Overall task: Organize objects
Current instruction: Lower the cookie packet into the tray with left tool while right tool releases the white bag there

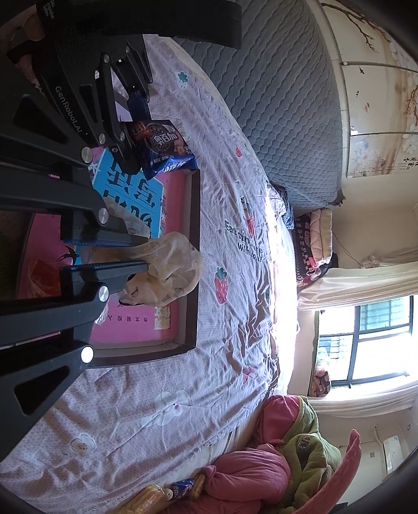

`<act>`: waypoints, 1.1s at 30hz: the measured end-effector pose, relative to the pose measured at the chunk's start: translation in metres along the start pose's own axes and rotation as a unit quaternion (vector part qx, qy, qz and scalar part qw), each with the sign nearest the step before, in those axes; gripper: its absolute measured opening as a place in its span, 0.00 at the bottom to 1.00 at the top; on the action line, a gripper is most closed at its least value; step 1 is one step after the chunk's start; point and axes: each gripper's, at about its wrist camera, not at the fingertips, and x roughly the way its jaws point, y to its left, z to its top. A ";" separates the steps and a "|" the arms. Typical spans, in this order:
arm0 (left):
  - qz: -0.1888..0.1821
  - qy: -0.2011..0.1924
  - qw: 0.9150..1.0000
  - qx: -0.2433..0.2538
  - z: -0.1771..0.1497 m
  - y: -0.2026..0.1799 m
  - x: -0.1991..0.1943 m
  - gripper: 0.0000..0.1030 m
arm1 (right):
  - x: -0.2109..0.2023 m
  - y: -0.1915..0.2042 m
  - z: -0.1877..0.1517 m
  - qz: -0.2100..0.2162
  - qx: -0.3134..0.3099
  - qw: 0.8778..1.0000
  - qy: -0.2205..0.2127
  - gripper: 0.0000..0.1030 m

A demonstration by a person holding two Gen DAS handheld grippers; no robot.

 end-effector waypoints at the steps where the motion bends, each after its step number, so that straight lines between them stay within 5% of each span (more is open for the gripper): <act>1: 0.000 0.002 1.000 0.002 -0.001 -0.002 0.001 0.46 | 0.001 0.001 -0.001 -0.001 -0.003 1.000 0.003 0.08; 33: 0.016 0.049 0.998 0.035 -0.010 -0.020 0.021 0.46 | 0.007 -0.001 -0.021 -0.018 -0.015 0.999 0.050 0.08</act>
